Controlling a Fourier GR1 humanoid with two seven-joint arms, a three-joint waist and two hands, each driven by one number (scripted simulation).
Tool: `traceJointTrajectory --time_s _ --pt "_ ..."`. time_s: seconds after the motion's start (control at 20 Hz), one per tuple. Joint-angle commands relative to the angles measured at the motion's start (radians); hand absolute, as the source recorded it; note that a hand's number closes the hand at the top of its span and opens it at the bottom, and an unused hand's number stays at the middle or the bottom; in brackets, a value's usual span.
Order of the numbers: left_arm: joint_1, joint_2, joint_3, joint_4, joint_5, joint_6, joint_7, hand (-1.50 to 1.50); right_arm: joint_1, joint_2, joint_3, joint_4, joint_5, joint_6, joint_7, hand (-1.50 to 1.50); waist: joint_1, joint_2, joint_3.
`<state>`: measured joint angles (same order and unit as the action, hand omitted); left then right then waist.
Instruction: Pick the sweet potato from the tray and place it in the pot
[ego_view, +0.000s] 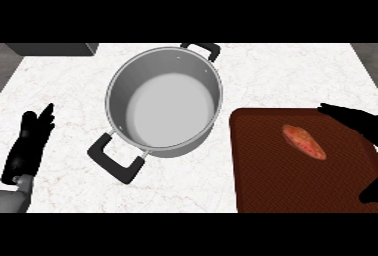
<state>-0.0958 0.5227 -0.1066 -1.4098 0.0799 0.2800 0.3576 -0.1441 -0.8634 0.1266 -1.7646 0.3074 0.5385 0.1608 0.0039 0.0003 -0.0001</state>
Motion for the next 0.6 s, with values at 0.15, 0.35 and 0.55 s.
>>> traceJointTrajectory --time_s 0.15,0.35,0.55 --pt "0.053 -0.025 0.064 -0.008 -0.032 -0.048 -0.035 0.0 -0.011 0.114 0.004 0.08 0.134 0.016 -0.058 -1.5 0.0 -0.001 0.0" --pt "0.032 -0.069 0.049 -0.056 -0.08 -0.04 0.015 0.0 -0.114 0.185 0.013 0.178 0.206 0.022 -0.084 -1.5 0.004 0.0 0.0" --pt "0.025 -0.085 0.095 -0.027 -0.093 -0.082 0.004 0.0 -0.039 0.227 0.002 0.135 0.304 -0.02 -0.119 -1.5 -0.002 -0.001 0.0"
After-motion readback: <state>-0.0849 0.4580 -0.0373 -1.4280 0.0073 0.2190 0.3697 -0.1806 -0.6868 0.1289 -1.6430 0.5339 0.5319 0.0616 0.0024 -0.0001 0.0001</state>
